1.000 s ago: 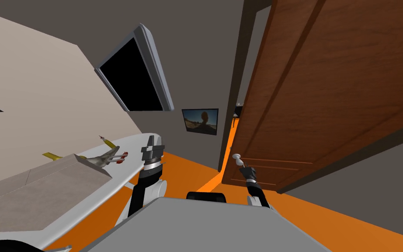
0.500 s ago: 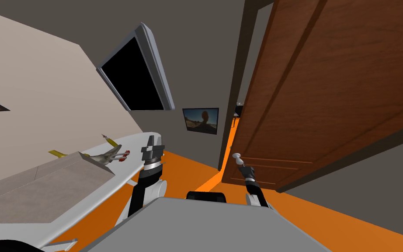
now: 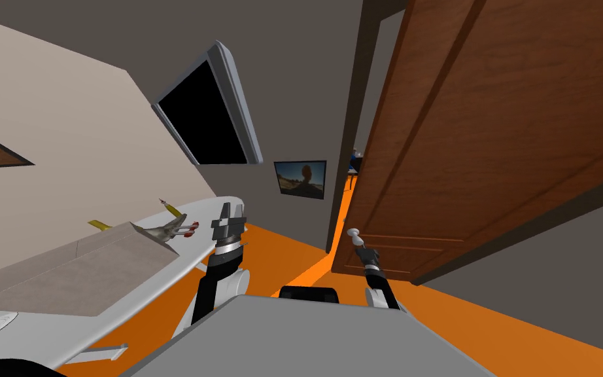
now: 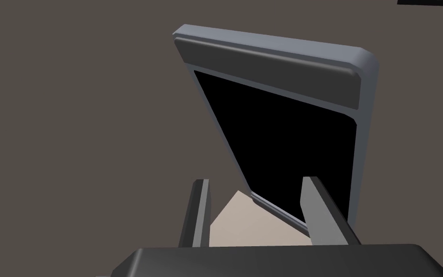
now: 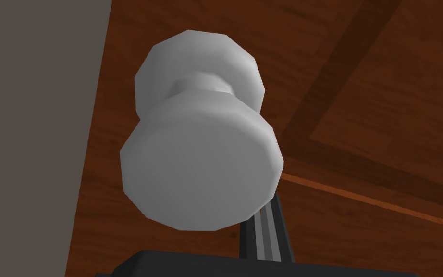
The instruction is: Pull the door open
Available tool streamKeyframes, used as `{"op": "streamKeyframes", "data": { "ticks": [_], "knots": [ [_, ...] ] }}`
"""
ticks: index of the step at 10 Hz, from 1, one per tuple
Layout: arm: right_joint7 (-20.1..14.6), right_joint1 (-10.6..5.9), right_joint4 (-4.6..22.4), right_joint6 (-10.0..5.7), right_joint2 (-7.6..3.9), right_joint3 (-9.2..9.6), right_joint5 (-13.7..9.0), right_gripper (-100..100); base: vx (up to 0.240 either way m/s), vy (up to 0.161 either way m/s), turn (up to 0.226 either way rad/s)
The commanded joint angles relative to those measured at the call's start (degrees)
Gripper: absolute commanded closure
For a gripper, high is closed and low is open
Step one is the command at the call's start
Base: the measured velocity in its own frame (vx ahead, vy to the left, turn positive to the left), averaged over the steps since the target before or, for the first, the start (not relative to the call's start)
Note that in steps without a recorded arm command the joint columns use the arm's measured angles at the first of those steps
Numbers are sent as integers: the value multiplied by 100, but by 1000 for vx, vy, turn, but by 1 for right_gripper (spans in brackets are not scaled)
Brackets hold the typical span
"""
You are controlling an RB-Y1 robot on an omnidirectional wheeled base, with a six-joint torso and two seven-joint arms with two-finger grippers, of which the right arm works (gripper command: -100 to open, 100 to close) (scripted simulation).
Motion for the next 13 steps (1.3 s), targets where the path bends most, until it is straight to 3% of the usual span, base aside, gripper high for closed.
{"op": "streamKeyframes", "data": {
  "ticks": [1, 3, 7, 11, 13],
  "knots": [
    [-153, -162, 71, -126, 119, 128, 6, -100, -45, -9, 5],
    [-543, -215, 63, -65, 147, 229, -170, -100, -65, -23, 16],
    [-605, -215, 63, -65, 147, 229, -170, -100, -17, -8, -2],
    [-1203, -281, 52, 10, 182, 354, -390, -100, -53, -11, 19],
    [-1203, -281, 52, 10, 182, 354, -390, -100, -27, -15, -2]
  ]
}}
